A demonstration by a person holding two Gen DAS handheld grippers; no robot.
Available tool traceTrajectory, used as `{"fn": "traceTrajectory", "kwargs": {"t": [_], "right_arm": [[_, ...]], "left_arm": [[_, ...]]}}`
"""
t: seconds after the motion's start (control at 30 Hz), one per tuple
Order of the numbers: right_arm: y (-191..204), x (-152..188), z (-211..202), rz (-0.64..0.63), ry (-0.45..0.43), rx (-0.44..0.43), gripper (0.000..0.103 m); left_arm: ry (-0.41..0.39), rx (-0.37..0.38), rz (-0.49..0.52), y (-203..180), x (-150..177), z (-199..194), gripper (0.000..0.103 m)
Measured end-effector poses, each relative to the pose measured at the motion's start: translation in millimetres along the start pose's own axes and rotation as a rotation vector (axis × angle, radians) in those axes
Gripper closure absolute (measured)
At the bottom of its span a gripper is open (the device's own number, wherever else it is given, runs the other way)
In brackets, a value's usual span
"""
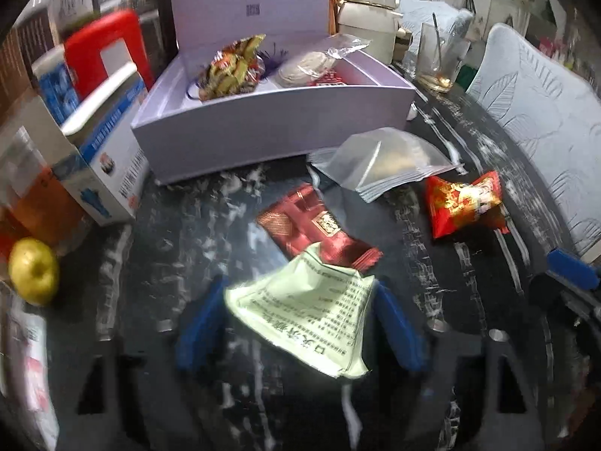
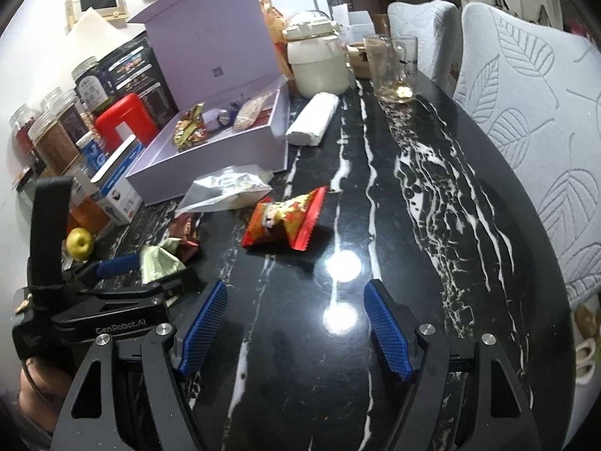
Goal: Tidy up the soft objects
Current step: 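Grasp the pale green paper sheet with the left gripper while the right gripper grasps the dark red candy packet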
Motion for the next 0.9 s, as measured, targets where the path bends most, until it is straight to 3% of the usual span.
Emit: {"fn": "traceTrajectory", "kwargs": {"t": [0.4, 0.9], "right_arm": [[-3, 0, 4, 0.022, 0.009, -0.009, 0.027], [13, -20, 20, -0.013, 0.015, 0.005, 0.027]], "left_arm": [[0.008, 0.078, -0.011, 12, 3, -12, 0.031], [-0.087, 0.086, -0.077, 43, -5, -49, 0.031]]}}
Point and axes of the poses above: each gripper's, at about its wrist camera, not at the fingertips, and z roughly the way its jaws point, y to its left, x to its underside, the point moved 1 cm from there along z, roughly the way its jaws point, and after that the axes turned 9 degrees about -z, right-handed, at the moved point
